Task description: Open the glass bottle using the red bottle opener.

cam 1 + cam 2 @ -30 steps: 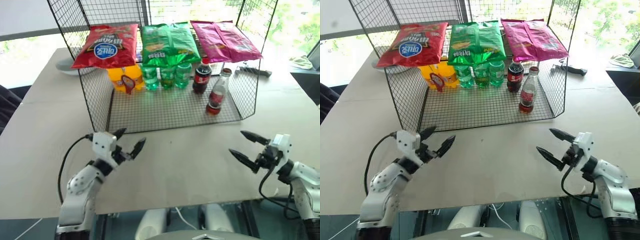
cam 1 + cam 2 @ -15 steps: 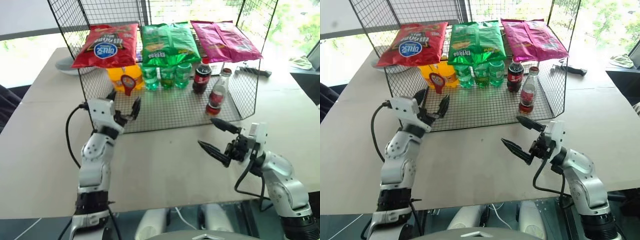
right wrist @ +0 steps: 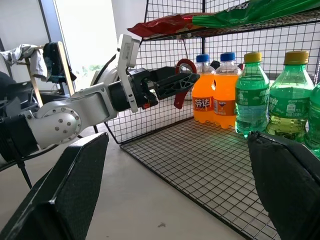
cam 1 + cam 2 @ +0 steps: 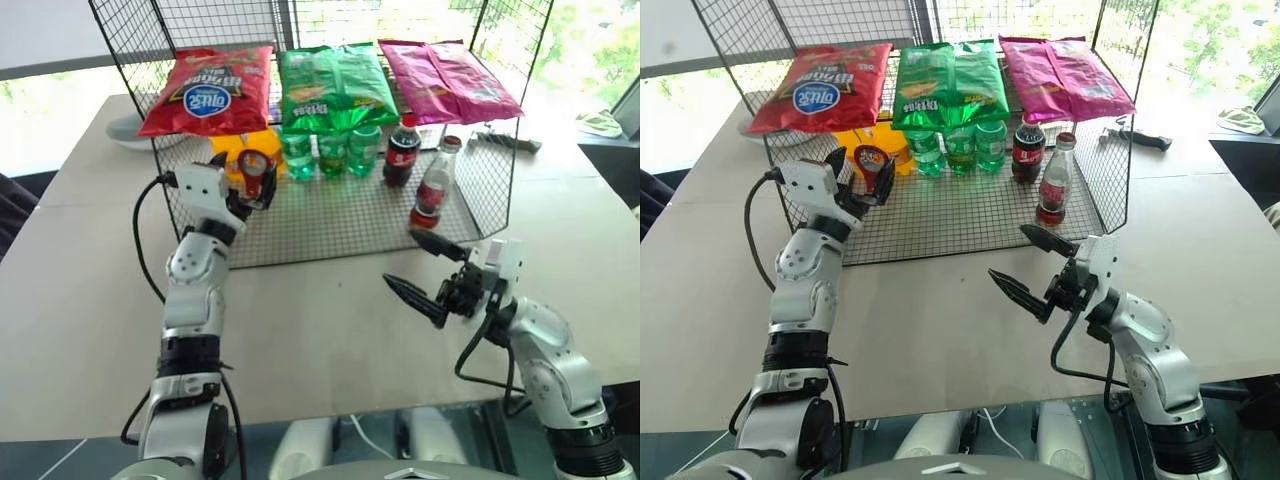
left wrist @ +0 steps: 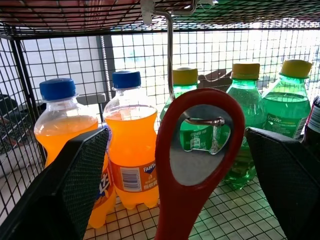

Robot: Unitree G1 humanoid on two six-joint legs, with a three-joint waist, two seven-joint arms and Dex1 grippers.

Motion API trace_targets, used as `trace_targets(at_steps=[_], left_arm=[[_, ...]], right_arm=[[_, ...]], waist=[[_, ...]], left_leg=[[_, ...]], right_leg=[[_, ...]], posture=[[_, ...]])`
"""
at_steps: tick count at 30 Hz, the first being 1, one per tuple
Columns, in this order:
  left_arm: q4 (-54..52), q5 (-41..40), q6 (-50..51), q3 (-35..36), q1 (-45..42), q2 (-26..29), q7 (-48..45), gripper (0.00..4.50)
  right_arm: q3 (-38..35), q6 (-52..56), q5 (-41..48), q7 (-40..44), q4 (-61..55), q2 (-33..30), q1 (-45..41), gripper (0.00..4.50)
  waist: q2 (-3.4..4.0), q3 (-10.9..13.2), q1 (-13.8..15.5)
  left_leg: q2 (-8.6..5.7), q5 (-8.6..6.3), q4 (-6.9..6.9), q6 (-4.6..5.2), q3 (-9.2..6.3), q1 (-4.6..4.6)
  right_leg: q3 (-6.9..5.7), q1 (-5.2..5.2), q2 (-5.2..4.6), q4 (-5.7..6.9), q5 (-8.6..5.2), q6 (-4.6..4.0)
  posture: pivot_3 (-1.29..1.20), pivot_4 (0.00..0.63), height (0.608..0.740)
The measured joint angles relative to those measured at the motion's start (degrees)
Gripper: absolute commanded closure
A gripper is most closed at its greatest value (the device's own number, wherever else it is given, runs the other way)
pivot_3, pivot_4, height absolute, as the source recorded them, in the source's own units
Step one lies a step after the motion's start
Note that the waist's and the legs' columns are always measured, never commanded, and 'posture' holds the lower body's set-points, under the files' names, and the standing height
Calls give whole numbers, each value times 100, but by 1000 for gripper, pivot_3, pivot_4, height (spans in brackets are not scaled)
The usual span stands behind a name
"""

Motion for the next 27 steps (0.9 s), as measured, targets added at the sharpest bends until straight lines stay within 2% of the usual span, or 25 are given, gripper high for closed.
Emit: trace_targets(at_steps=[3,4,6,8,9,18,27], left_arm=[[58,-88,-4,-1,1,-4,-95,2102],[62,-128,-4,0,2,-7,-128,2735],[62,-176,0,0,5,-6,-163,3348],[59,-235,24,-2,12,-8,-230,4226],[55,-286,42,0,13,-13,-238,4462],[-167,-805,487,133,39,-27,-405,4462],[-1367,-3171,2390,617,591,-243,-837,4462]], right_arm=[[20,-22,-34,-2,10,16,-1,0],[20,-50,-52,-3,25,30,-17,0],[20,-74,-73,-6,39,49,-42,0],[21,-120,-89,-14,65,91,-86,0],[23,-122,-92,-15,83,106,-107,0],[67,-169,-145,-14,230,182,-268,0],[117,-241,-222,-13,324,204,-323,0]], waist=[[0,0,-1],[0,0,-1],[0,0,-2],[0,0,-2],[0,0,-3],[-2,-1,-6],[-3,-2,-66]], left_leg=[[0,0,1,0,0,-1],[0,0,1,0,0,-1],[0,1,1,0,0,-1],[0,1,1,-1,0,-1],[0,1,1,-1,0,-1],[0,1,3,-1,0,-5],[4,3,11,-3,0,-10]], right_leg=[[0,-1,0,1,0,0],[0,-1,0,2,0,0],[0,-1,0,3,0,0],[0,-1,0,4,0,0],[0,-2,0,4,0,0],[1,-8,0,8,0,0],[4,-16,0,20,0,0]], posture=[[0,150,740],[0,150,740],[0,150,740],[0,150,740],[0,150,740],[0,150,740],[0,150,740]])
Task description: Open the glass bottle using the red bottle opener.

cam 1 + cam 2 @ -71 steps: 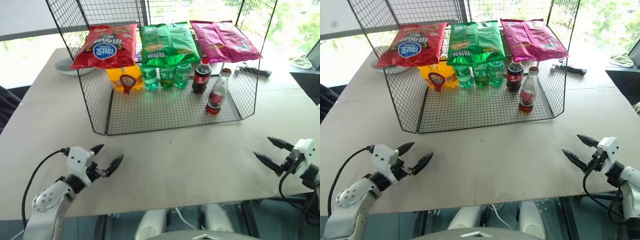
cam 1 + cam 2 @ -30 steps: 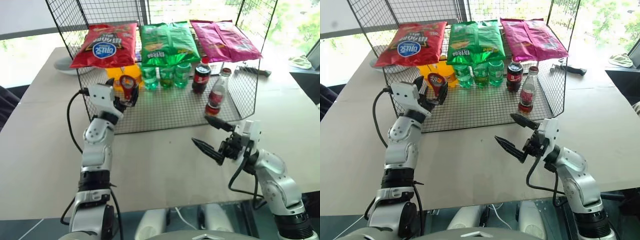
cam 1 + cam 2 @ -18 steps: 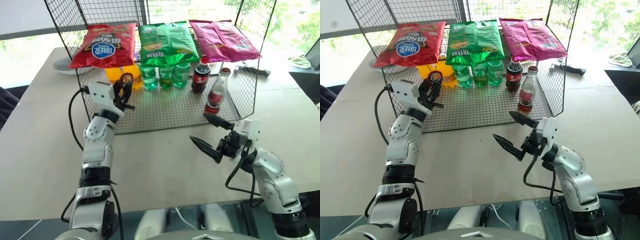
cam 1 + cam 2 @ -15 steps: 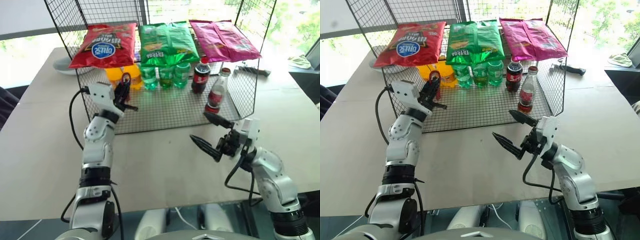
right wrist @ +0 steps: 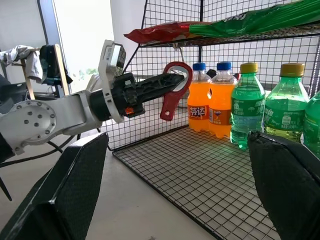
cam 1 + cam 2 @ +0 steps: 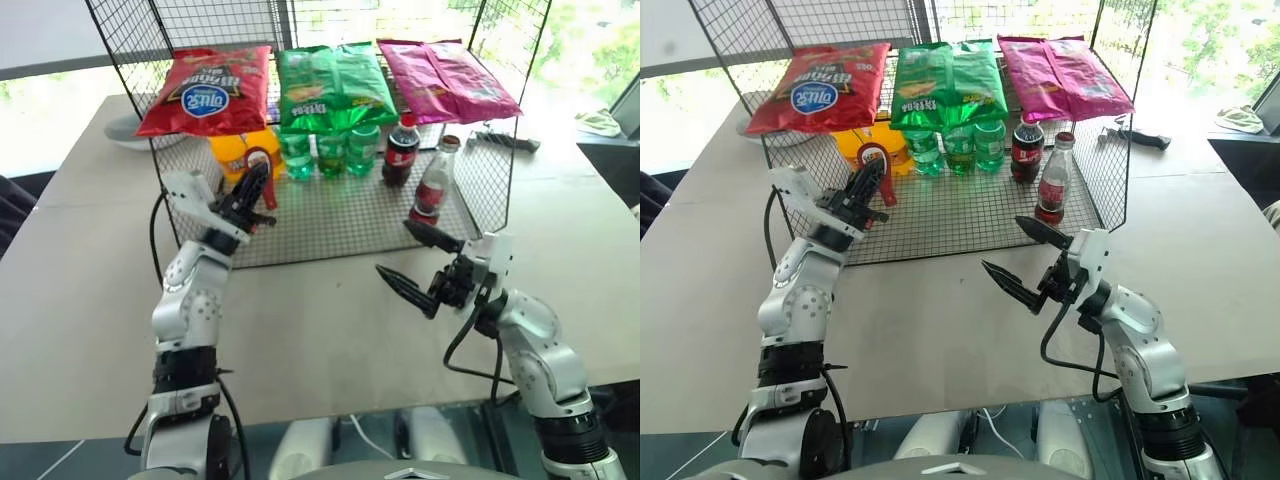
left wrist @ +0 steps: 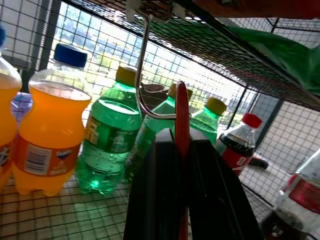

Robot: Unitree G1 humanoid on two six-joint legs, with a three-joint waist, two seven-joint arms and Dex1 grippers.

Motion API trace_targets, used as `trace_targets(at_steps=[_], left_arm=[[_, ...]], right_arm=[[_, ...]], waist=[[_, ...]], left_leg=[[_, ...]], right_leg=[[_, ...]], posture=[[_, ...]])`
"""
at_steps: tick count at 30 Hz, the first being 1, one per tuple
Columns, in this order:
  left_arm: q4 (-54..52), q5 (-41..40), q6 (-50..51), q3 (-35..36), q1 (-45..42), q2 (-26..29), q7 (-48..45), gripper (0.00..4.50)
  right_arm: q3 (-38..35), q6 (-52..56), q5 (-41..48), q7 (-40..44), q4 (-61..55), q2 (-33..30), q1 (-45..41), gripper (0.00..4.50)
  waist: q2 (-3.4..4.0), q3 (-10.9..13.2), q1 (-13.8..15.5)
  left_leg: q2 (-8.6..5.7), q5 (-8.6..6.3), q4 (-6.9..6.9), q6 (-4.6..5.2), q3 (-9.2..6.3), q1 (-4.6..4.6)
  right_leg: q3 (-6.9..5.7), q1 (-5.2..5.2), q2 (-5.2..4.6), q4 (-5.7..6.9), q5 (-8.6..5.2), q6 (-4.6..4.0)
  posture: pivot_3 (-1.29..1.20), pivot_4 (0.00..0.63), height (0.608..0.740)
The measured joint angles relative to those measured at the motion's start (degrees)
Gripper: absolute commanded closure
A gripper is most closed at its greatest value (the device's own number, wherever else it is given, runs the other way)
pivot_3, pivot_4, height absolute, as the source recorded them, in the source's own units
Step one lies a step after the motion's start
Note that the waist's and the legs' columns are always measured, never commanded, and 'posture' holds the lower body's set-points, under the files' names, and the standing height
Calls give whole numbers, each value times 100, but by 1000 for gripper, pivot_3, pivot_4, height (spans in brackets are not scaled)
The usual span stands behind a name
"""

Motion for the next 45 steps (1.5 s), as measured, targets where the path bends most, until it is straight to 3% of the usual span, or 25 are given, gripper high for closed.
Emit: trace_targets(at_steps=[5,13,19,25,30,45], left_arm=[[-191,-1150,810,418,90,-115,196,4462],[-307,-2113,1316,710,87,-288,460,4462],[-312,-2348,1413,777,68,-288,512,4462],[-524,-2553,2062,374,161,-159,83,4462],[-522,-2540,2983,-863,-9,-173,-580,4462],[-197,-2011,3136,-1263,-208,-272,-1368,4462]], right_arm=[[11,-2,-23,-14,34,15,-28,0],[11,-3,-60,-43,86,17,-112,0],[27,121,-73,-151,131,18,-177,0],[71,1472,430,-502,4,-121,-219,0],[356,3305,1232,-745,-305,-344,-788,0],[-173,5025,2727,-1167,-298,-310,-1260,0]], waist=[[-2,-1,-10],[-3,-2,-6],[-5,-3,-8],[-6,-3,82],[-6,-3,40],[-6,-3,-66]], left_leg=[[-1,0,17,0,0,0],[-3,0,36,0,0,0],[-3,0,44,0,0,0],[-6,-1,50,0,-3,-2],[-5,-1,55,1,-3,-3],[-5,-1,59,2,-10,-38]], right_leg=[[0,1,1,15,0,0],[1,3,1,30,-1,-1],[1,4,2,35,-1,-1],[1,6,2,35,-1,-2],[2,5,6,40,-1,-3],[3,-20,7,35,-1,-3]], posture=[[0,150,740],[0,150,740],[0,150,740],[0,150,740],[0,150,740],[0,150,740]])
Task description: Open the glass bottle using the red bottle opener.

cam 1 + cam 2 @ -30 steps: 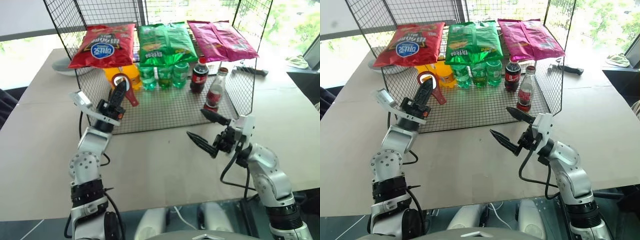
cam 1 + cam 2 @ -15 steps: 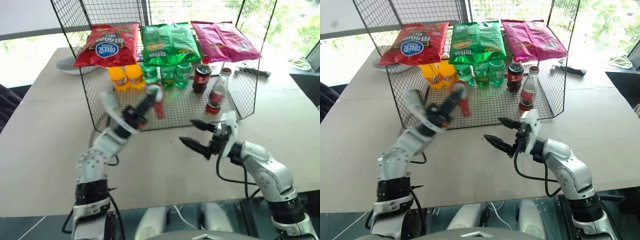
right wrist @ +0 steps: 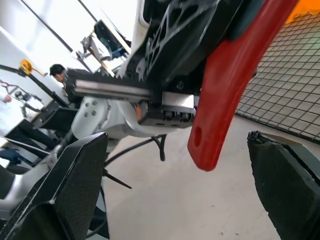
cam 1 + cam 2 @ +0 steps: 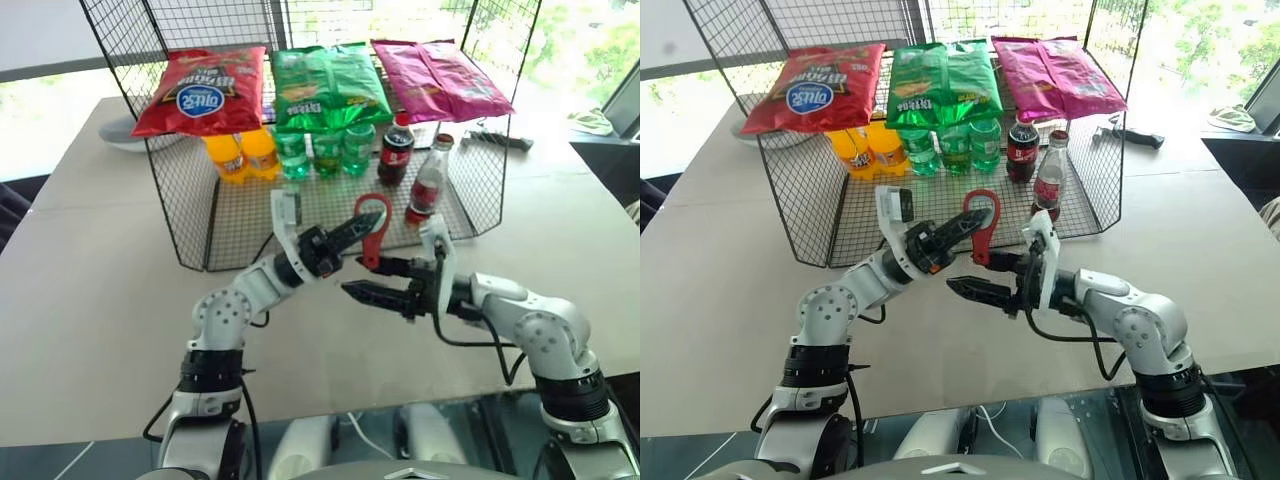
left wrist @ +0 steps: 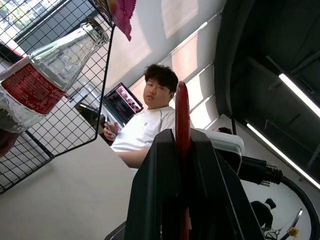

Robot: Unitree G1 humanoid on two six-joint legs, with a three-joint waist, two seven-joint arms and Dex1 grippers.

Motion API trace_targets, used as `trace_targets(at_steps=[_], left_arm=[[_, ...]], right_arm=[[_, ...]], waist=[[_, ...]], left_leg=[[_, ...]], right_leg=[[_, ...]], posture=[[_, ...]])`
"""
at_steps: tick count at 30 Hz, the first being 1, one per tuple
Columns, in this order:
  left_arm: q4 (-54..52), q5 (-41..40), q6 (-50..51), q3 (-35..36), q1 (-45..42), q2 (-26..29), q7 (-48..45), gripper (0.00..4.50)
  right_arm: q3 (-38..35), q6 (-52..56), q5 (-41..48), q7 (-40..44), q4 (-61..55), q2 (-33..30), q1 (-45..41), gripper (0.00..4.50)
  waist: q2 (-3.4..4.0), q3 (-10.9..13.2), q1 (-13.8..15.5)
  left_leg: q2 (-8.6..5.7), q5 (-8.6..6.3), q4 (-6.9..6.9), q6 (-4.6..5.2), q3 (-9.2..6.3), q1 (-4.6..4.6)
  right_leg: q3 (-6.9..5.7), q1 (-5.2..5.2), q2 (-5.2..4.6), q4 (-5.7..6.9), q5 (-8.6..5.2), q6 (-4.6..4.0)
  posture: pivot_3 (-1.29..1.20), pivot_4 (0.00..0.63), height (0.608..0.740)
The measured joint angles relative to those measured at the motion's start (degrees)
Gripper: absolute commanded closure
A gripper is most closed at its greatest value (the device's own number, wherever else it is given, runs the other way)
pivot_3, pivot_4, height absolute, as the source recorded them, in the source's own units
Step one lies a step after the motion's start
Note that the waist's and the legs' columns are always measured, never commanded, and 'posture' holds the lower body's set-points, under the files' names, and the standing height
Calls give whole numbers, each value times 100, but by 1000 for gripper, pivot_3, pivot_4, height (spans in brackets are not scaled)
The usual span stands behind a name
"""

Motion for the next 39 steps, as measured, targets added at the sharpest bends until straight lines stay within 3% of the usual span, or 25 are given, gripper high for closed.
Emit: trace_targets(at_steps=[2,5,9,10,12,14,24,25,26,34,39], left_arm=[[6,44,4,0,0,17,-54,4462],[8,139,0,0,3,19,-147,4500],[13,241,-18,3,5,-24,-208,4500],[13,239,-18,2,8,-29,-234,4500],[12,236,-14,4,11,-79,-268,4500],[11,212,-10,31,21,-132,-283,4500],[9,259,-20,69,65,-145,-354,4500],[9,300,-47,66,64,-147,-387,3756],[10,392,-122,62,64,-148,-390,3542],[160,811,-462,83,47,-153,-439,45],[173,1527,-1179,-69,-82,-145,-541,45]], right_arm=[[-32,46,54,-32,0,-10,0,0],[-35,124,138,-62,0,-20,-7,800],[-39,218,214,-87,8,-32,-65,2774],[-47,220,210,-99,15,-42,-65,2947],[-85,223,204,-149,61,-42,-65,3946],[-119,226,218,-171,87,-25,-64,4423],[-120,224,211,-202,97,58,-25,4423],[-120,213,207,-201,96,62,-17,4500],[-119,175,158,-213,96,83,7,4500],[-193,-556,-413,-410,84,204,289,4500],[-474,-1516,-1230,-591,90,171,800,4500]], waist=[[0,0,-2],[0,0,-1],[0,0,4],[0,0,5],[0,0,4],[0,0,0],[0,0,3],[0,0,1],[0,0,1],[0,0,11],[-1,0,26]], left_leg=[[0,0,0,0,0,-2],[0,0,0,0,0,-2],[0,0,1,0,-1,-4],[0,0,0,0,-1,-4],[0,0,0,0,-1,-4],[0,0,0,0,-1,-5],[-1,0,0,0,0,-6],[-1,0,0,0,-1,-6],[-1,0,0,0,-1,-5],[-2,0,0,0,0,-11],[-4,0,0,0,3,-14]], right_leg=[[0,-2,0,0,0,0],[0,-2,0,0,0,0],[-1,-2,-1,0,0,0],[-1,-2,-1,0,0,0],[-1,-2,-1,-1,0,0],[-1,-4,-1,-1,0,0],[0,-4,-2,-1,0,0],[0,-4,-2,-1,0,0],[-1,-4,-1,-1,0,0],[0,-12,-2,-1,0,1],[1,-15,-2,-1,0,1]], posture=[[0,150,740],[0,150,740],[0,150,740],[0,150,740],[0,150,740],[0,150,740],[0,150,740],[0,150,740],[0,150,740],[0,150,740],[0,150,740]])
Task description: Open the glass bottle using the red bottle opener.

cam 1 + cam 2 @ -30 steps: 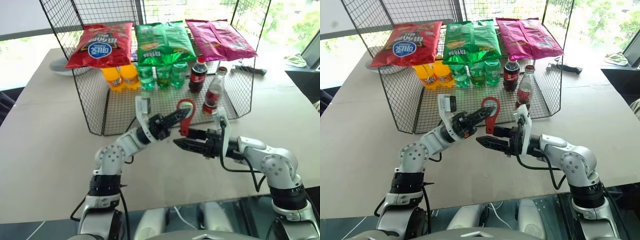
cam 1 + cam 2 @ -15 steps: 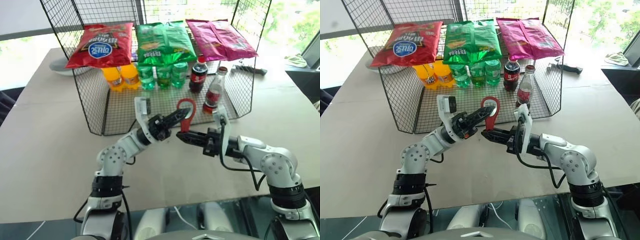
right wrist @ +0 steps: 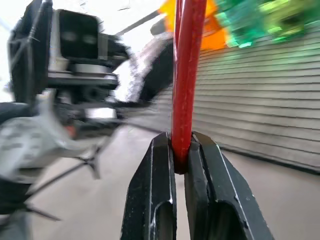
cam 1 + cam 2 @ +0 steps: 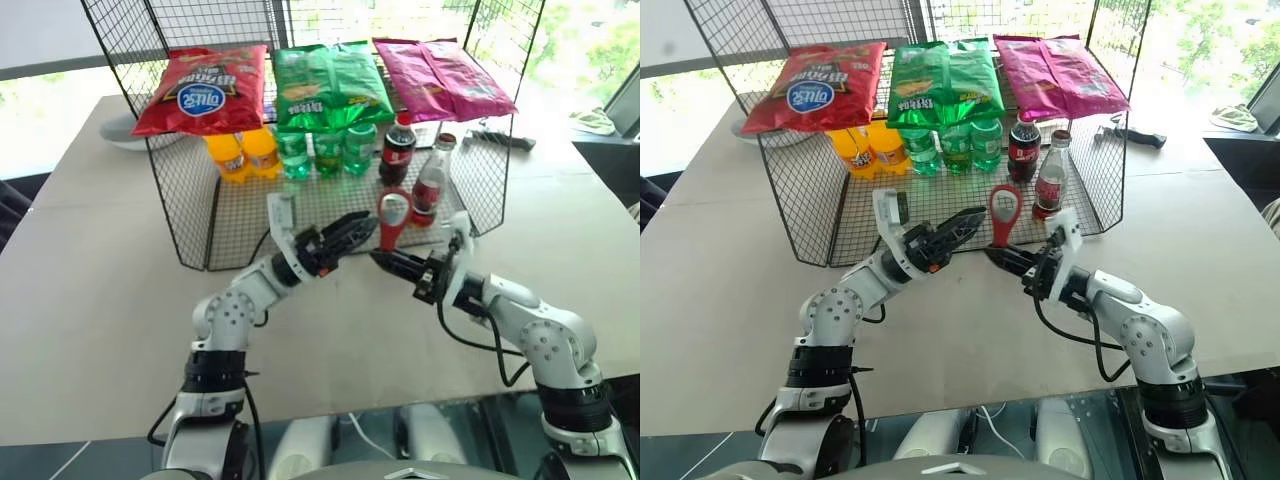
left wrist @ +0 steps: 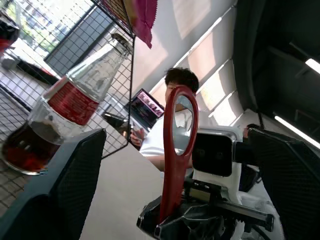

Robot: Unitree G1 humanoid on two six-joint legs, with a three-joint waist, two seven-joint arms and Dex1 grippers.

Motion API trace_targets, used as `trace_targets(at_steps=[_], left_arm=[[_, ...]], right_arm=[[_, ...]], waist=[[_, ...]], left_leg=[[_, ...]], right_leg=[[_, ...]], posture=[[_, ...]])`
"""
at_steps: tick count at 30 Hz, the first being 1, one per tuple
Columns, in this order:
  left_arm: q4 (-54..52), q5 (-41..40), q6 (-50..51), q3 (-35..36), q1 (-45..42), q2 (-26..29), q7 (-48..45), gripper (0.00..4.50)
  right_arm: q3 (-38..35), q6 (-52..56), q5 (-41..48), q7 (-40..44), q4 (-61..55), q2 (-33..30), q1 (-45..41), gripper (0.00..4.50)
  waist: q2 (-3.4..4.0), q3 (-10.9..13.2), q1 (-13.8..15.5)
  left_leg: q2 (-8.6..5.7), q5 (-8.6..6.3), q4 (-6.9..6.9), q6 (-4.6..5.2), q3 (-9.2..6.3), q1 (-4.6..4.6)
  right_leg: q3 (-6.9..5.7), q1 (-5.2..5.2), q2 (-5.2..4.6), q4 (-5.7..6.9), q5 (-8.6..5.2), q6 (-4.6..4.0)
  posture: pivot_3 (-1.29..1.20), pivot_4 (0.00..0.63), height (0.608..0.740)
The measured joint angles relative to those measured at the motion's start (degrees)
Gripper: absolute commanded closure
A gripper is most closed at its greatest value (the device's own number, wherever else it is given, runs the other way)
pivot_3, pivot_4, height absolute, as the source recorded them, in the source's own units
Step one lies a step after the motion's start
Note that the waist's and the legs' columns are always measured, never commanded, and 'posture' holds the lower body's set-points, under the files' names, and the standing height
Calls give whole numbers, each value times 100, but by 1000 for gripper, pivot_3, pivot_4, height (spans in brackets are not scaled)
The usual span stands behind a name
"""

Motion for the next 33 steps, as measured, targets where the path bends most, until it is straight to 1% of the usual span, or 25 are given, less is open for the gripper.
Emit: trace_targets(at_steps=[3,4,5,6,10,11,14,15,17,19,23,29,33], left_arm=[[116,452,-433,-204,-93,-15,-86,45],[281,771,-727,-353,-174,-31,-147,45],[331,845,-802,-386,-192,-38,-157,45],[549,1127,-1094,-499,-281,-93,-178,45],[1190,1787,-1823,-713,-704,-271,-128,45],[1796,2254,-2448,-790,-1110,-417,-6,45],[2711,2815,-3281,-856,-1637,-652,247,45],[3444,3066,-3749,-863,-1985,-864,304,45],[4221,3245,-4158,-856,-2354,-1069,319,45],[4550,3313,-4396,-844,-2497,-1173,287,45],[5627,3593,-4991,-750,-2975,-1358,369,45],[6752,3943,-5479,-572,-3601,-1506,771,45],[7188,4175,-5614,-511,-3830,-1666,1010,45]], right_arm=[[-122,-553,-403,-70,20,21,91,4500],[-196,-975,-706,-116,37,33,117,4500],[-224,-1093,-788,-130,45,37,117,4500],[-330,-1515,-1075,-239,94,75,121,4500],[-568,-2477,-1760,-592,355,177,73,4500],[-759,-3031,-2115,-867,446,316,-57,4500],[-807,-3533,-2417,-1021,455,385,-173,4500],[-782,-3784,-2610,-1100,465,463,-175,4500],[-705,-3948,-2748,-1163,466,549,-174,4500],[-666,-4023,-2785,-1201,466,570,-162,4500],[-652,-4045,-2794,-1280,462,737,-117,4500],[-631,-4034,-2732,-1358,459,861,71,4500],[-578,-4034,-2731,-1358,445,866,72,4500]], waist=[[0,0,-5],[0,0,-6],[0,0,-6],[0,0,-9],[0,0,35],[0,0,39],[0,0,28],[0,0,15],[0,0,11],[-1,0,-2],[-1,0,-23],[-2,1,-31],[-3,1,-27]], left_leg=[[0,0,0,0,3,1],[-2,0,0,0,4,2],[-2,0,0,0,4,2],[-1,0,0,-1,3,1],[-6,1,2,-1,4,0],[-7,1,3,0,4,0],[-7,1,0,0,5,-1],[-9,1,0,0,5,-7],[-20,1,1,1,4,-8],[-23,1,1,2,3,-8],[-27,2,2,2,2,-8],[-30,2,3,3,3,-8],[-32,1,5,4,2,-8]], right_leg=[[2,0,1,1,0,0],[1,0,2,1,0,1],[1,0,2,1,0,1],[1,-2,3,2,0,1],[0,-2,2,3,1,1],[1,-3,2,3,1,1],[1,-5,3,0,1,1],[1,-9,3,1,1,2],[1,-10,2,1,1,2],[1,-10,1,3,1,2],[0,-10,2,6,1,3],[1,-10,2,10,0,3],[0,-10,2,12,0,4]], posture=[[0,150,740],[0,150,740],[0,150,740],[0,150,740],[0,150,740],[0,150,740],[0,150,740],[0,150,740],[0,150,740],[0,150,740],[0,150,740],[0,150,740],[0,150,740]])
